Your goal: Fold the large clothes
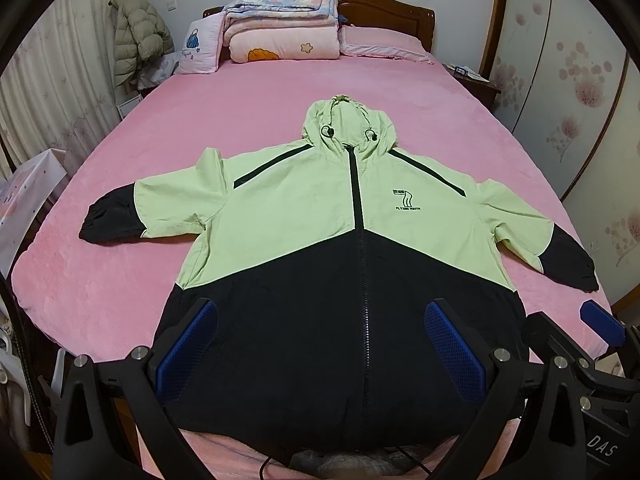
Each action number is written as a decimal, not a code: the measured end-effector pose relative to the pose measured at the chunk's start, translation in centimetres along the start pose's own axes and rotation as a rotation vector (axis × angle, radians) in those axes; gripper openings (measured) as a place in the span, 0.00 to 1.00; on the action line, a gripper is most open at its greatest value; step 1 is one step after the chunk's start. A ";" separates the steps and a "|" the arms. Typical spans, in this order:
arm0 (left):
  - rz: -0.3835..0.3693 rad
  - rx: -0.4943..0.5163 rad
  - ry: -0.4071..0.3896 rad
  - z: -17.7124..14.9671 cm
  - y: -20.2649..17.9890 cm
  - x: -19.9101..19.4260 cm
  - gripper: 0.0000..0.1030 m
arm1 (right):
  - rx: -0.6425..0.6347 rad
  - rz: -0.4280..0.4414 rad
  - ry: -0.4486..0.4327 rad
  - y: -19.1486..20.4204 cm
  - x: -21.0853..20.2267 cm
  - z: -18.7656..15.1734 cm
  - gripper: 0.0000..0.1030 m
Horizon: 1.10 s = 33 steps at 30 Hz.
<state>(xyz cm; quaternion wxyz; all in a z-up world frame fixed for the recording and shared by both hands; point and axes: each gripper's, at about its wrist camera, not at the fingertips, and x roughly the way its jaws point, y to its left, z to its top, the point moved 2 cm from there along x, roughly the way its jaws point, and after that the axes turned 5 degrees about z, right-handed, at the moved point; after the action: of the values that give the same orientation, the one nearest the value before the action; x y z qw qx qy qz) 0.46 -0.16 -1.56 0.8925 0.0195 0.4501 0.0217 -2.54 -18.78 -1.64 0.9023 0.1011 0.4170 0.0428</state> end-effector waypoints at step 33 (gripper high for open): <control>-0.005 0.000 0.005 -0.9 -0.1 -0.2 0.99 | -0.003 -0.013 -0.020 0.0 -1.2 0.0 0.93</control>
<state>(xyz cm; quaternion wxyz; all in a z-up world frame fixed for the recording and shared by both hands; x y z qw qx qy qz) -0.37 -0.27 -1.91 0.8914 0.0182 0.4524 0.0195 -3.30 -18.96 -0.69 0.9068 0.0974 0.4085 0.0364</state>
